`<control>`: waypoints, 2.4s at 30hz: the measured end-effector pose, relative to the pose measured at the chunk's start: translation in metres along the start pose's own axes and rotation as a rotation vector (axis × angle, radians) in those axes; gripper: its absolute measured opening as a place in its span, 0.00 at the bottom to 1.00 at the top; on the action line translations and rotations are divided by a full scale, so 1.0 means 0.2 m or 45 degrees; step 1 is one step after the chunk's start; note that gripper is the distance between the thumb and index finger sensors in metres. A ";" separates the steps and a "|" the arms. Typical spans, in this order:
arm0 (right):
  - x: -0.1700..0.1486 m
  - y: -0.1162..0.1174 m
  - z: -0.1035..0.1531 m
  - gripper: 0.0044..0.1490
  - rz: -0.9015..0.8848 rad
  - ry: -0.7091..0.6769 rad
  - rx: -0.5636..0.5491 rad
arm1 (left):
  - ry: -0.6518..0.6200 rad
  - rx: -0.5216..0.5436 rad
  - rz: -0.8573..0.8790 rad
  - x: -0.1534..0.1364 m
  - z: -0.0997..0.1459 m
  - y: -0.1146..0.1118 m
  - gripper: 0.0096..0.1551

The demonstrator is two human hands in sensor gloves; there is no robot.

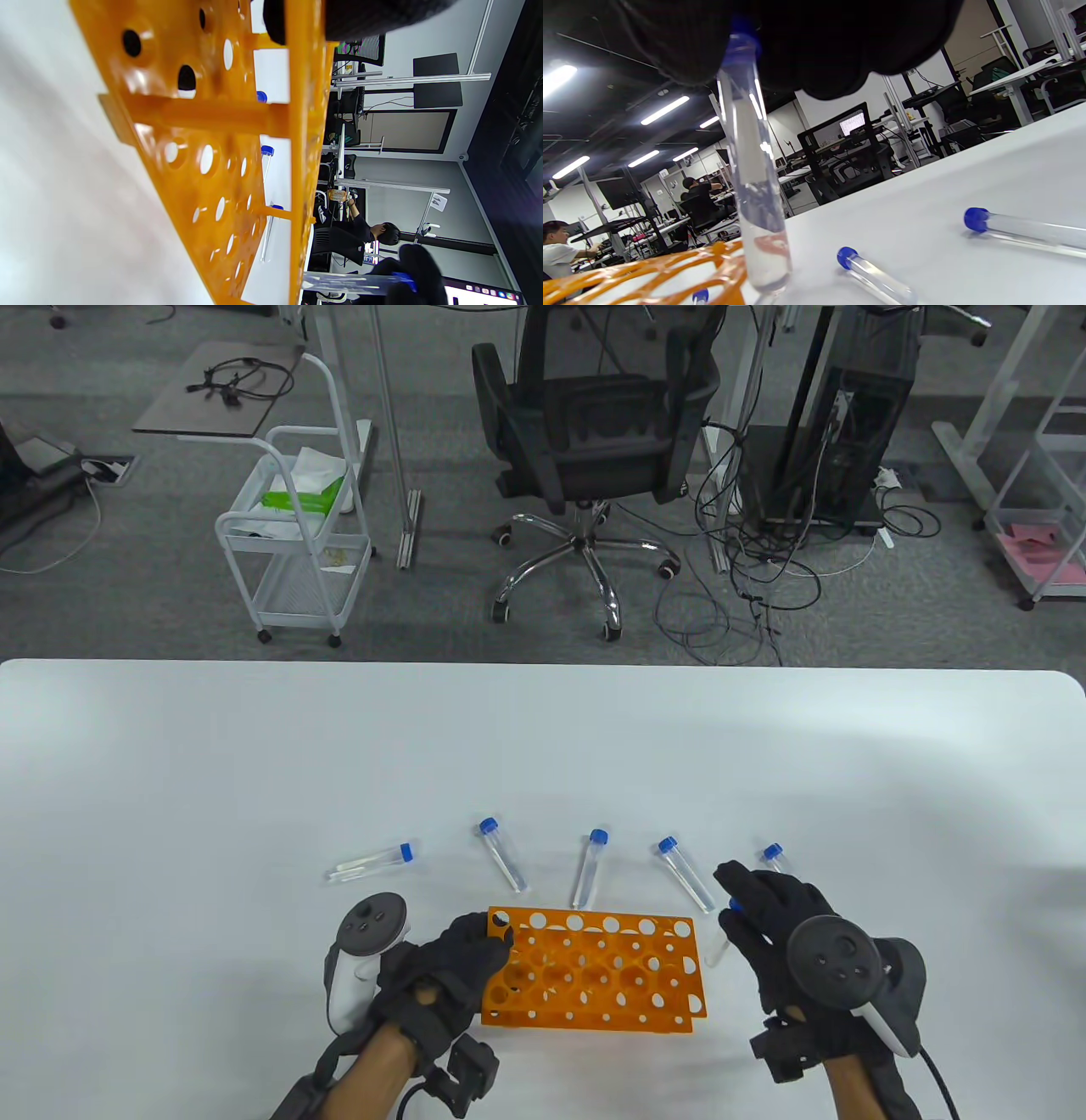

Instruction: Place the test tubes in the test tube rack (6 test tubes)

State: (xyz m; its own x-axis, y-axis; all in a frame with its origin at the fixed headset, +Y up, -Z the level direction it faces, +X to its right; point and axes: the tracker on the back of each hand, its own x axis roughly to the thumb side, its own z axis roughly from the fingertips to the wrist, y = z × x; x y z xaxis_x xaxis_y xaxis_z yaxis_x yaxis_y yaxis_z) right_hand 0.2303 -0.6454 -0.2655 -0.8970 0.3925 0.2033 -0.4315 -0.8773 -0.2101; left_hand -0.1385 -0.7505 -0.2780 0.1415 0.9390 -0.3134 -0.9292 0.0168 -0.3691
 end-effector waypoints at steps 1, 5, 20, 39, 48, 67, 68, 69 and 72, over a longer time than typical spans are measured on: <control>0.01 0.00 0.00 0.33 -0.010 -0.012 -0.020 | 0.006 -0.006 -0.003 0.00 0.00 0.00 0.27; 0.05 -0.01 0.02 0.33 -0.039 -0.051 -0.074 | 0.015 -0.021 -0.024 -0.01 -0.01 -0.02 0.27; 0.07 0.01 0.03 0.33 -0.018 -0.074 -0.108 | 0.006 -0.052 -0.028 -0.01 -0.01 -0.03 0.26; 0.09 0.10 0.01 0.35 0.067 -0.093 0.032 | -0.014 -0.058 -0.015 0.00 -0.01 -0.03 0.26; 0.09 0.10 0.01 0.37 0.055 -0.097 0.042 | -0.019 -0.055 -0.017 0.00 -0.01 -0.03 0.26; -0.24 -0.10 -0.08 0.44 -0.239 0.217 -0.004 | -0.025 -0.048 0.001 0.01 -0.02 -0.01 0.26; -0.27 -0.11 -0.10 0.44 -0.226 0.260 0.017 | -0.026 -0.047 0.002 0.02 -0.02 -0.01 0.26; -0.29 -0.11 -0.12 0.43 -0.207 0.304 0.026 | -0.028 -0.046 0.006 0.02 -0.02 -0.01 0.26; -0.40 -0.12 -0.18 0.43 -0.170 0.438 0.037 | -0.035 -0.038 0.027 0.03 -0.02 0.01 0.26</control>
State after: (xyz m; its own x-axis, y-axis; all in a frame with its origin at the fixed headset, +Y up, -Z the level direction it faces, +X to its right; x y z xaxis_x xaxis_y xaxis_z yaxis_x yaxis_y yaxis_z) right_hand 0.3084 -0.6452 -0.3106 -0.8150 0.5694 -0.1077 -0.5482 -0.8178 -0.1753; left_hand -0.1385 -0.7466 -0.2830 0.1116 0.9483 -0.2973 -0.9213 -0.0134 -0.3886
